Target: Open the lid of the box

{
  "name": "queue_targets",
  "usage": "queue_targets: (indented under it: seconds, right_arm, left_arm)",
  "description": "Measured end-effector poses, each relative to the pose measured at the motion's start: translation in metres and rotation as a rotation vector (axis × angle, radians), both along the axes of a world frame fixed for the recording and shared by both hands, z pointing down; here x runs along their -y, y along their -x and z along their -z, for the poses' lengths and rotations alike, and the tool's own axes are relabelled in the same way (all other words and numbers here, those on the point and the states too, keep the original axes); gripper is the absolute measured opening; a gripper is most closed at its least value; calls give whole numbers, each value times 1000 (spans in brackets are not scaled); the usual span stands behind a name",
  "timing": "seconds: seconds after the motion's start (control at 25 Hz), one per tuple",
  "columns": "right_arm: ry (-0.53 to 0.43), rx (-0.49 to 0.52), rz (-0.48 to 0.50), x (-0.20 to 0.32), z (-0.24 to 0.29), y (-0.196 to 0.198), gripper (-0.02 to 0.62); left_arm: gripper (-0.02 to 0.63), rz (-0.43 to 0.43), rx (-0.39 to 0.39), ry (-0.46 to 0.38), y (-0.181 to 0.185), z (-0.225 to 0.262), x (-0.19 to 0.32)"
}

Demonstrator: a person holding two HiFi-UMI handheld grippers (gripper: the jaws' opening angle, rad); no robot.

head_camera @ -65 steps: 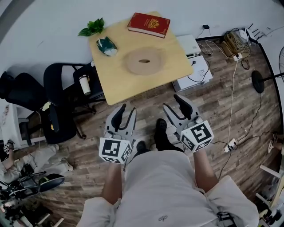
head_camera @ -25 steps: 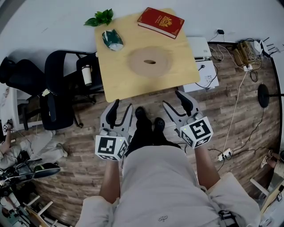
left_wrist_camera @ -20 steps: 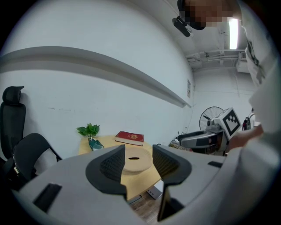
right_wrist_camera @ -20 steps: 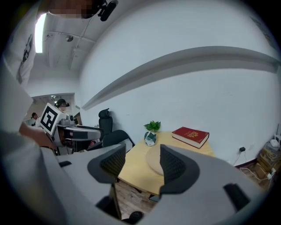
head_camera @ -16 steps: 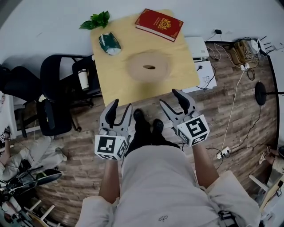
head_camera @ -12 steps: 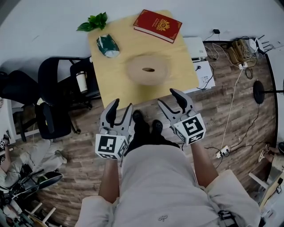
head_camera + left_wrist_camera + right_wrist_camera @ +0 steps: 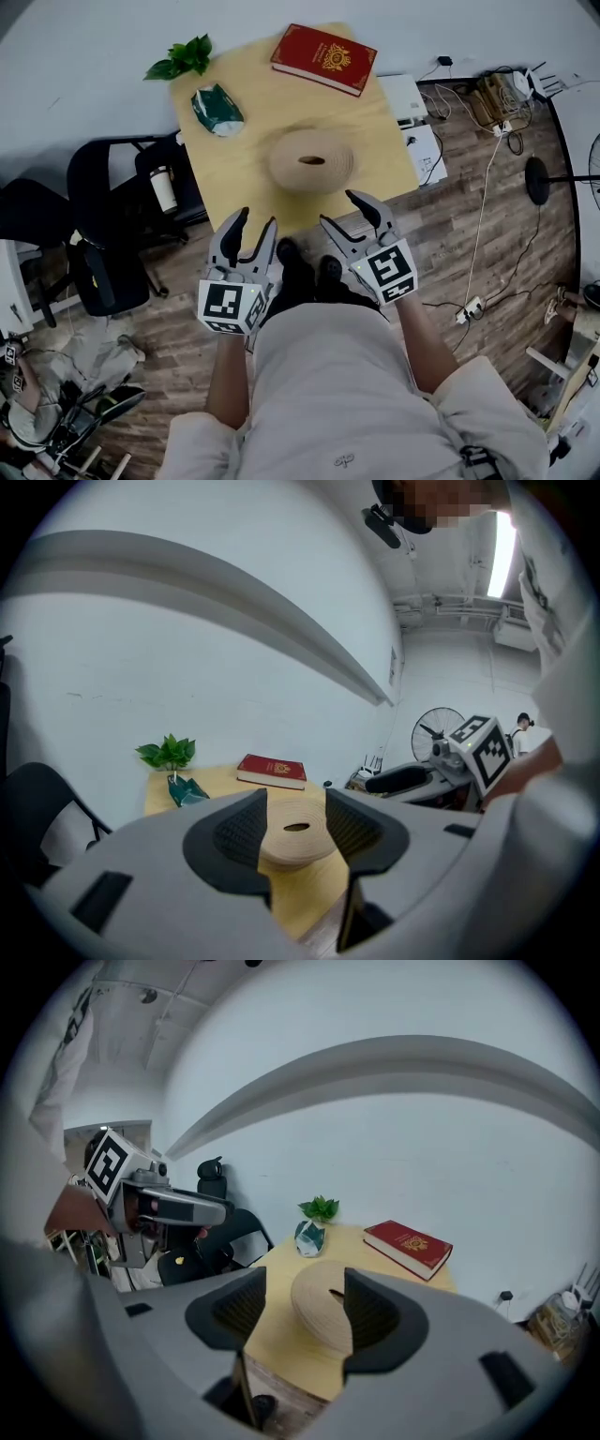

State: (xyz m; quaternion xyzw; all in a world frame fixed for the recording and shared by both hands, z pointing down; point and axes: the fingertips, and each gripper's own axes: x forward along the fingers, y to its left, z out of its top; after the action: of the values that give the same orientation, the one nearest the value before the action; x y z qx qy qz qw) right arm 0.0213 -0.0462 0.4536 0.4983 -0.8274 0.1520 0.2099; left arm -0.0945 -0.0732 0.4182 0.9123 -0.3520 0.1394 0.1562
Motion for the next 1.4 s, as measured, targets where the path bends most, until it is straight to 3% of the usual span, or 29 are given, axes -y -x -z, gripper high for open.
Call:
queue_targets:
  seconds: [0.72,1.04,1.4]
  right_arm:
    - [46,-149,22,28,-49,30,259]
    - [92,-154,18,33,-72,32,262]
    - [125,-238,72,47,-106,35,278]
  left_arm:
    - [173,-123,13,47,19,-32,23]
    - [173,-126,9,56,20,-35,23]
    - [173,-123,13,71,15,-45,25]
